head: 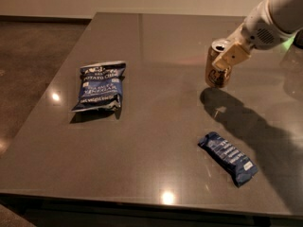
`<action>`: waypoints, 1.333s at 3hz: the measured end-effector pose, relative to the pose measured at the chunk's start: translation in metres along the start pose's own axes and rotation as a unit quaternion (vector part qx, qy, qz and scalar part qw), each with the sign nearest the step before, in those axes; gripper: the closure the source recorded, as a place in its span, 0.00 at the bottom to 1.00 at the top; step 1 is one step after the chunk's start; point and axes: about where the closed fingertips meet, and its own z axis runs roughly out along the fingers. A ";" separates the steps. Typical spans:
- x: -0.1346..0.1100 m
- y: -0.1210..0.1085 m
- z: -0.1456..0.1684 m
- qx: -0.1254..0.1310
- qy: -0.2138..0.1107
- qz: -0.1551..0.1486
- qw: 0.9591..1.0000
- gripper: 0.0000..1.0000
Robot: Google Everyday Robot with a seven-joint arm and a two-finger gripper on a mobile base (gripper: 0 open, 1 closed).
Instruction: Move orange can near rxbar blueberry
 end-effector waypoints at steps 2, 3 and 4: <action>0.030 0.038 -0.012 -0.039 -0.001 -0.022 0.999 1.00; 0.039 0.048 -0.014 -0.058 -0.005 -0.027 0.998 1.00; 0.052 0.061 -0.014 -0.083 -0.023 -0.032 0.996 1.00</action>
Offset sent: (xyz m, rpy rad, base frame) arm -0.0640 -0.0147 -0.0232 0.0115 0.0622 0.1090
